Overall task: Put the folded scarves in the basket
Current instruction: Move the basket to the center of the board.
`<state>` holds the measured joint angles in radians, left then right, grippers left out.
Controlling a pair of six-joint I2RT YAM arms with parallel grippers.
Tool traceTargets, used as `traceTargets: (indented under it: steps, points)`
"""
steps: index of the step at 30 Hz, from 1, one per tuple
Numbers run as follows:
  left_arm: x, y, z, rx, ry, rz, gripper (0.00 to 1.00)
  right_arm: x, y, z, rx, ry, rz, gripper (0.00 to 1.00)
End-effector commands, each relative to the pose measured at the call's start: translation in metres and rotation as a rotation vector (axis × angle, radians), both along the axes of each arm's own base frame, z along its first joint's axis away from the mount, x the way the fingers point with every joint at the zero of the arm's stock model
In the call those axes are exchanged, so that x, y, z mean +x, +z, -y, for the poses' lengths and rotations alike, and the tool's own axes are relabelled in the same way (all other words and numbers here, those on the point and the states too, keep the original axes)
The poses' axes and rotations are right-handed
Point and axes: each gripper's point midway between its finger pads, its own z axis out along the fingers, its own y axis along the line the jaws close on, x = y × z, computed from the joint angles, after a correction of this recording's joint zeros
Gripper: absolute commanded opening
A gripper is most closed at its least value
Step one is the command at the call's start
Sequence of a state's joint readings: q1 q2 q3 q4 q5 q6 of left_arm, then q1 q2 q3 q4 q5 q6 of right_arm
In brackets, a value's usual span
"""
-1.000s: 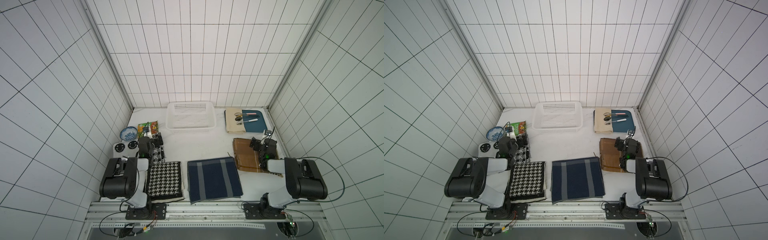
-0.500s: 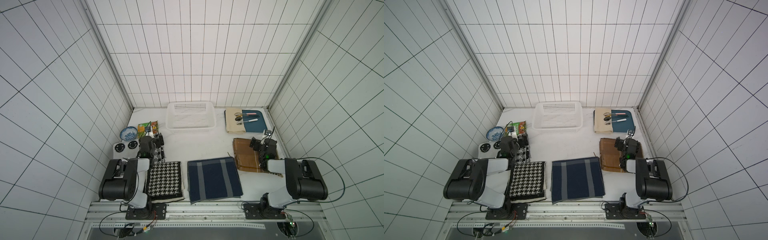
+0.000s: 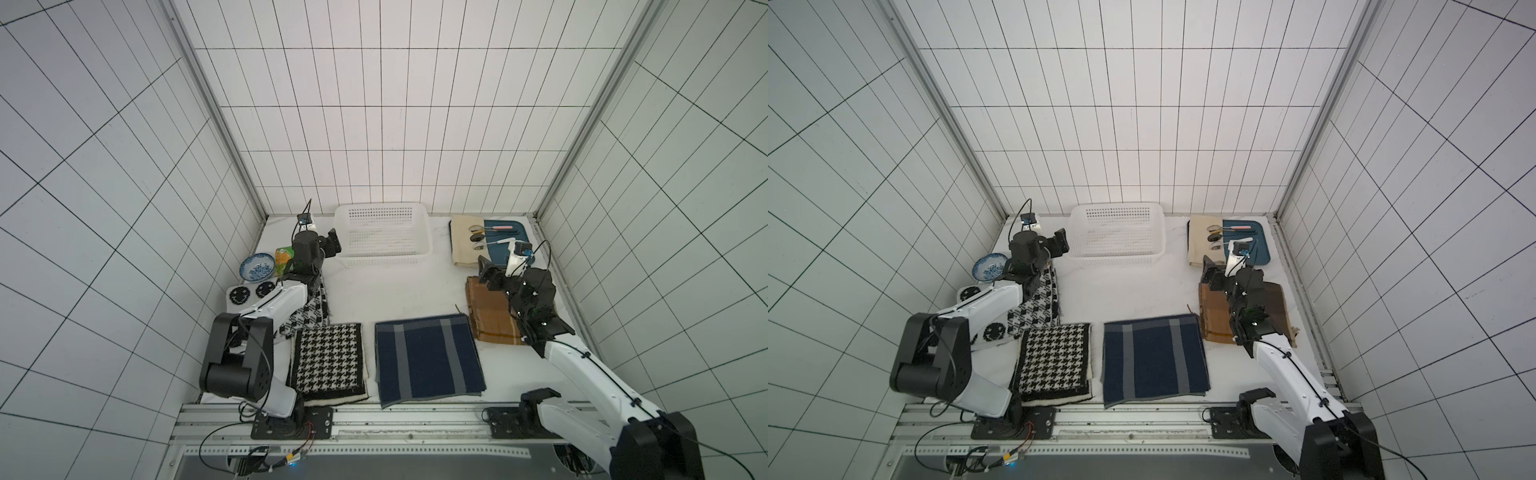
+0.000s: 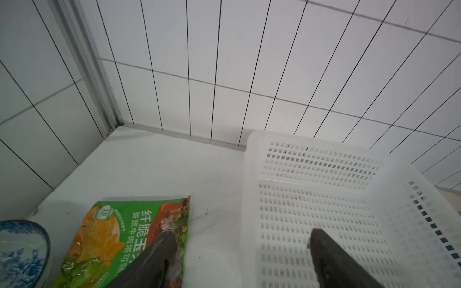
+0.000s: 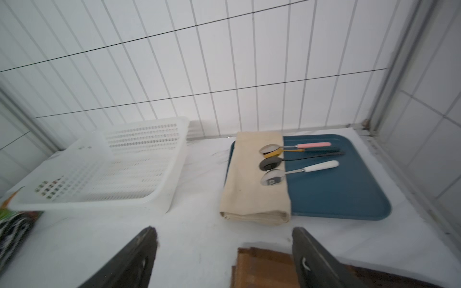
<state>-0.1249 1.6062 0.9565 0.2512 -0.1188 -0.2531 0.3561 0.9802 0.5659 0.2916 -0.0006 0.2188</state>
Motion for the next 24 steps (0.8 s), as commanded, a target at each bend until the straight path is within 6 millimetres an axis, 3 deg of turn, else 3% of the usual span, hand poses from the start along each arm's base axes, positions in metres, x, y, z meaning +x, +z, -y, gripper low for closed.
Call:
traceTargets:
  steps: [1, 5, 8, 10, 15, 24]
  points:
    - [0.011, -0.038, 0.006, -0.106, -0.051, -0.166, 0.83, -0.022, 0.003, -0.027, 0.056, 0.124, -0.097, 0.86]
    - [0.029, -0.064, 0.013, -0.122, -0.098, -0.248, 0.78, -0.044, 0.003, -0.036, 0.079, 0.197, -0.108, 0.84]
    - [0.033, -0.069, 0.013, -0.131, -0.095, -0.271, 0.74, -0.056, 0.005, -0.040, 0.123, 0.233, -0.068, 0.82]
    - [0.035, -0.071, 0.015, -0.131, -0.104, -0.269, 0.71, -0.059, 0.006, -0.038, 0.133, 0.226, -0.060, 0.82]
    - [0.034, -0.077, 0.023, -0.142, -0.136, -0.316, 0.50, -0.061, 0.004, -0.037, 0.131, 0.225, -0.064, 0.80]
    - [0.020, -0.086, 0.026, -0.142, -0.147, -0.379, 0.29, -0.062, -0.002, -0.037, 0.146, 0.217, -0.070, 0.79]
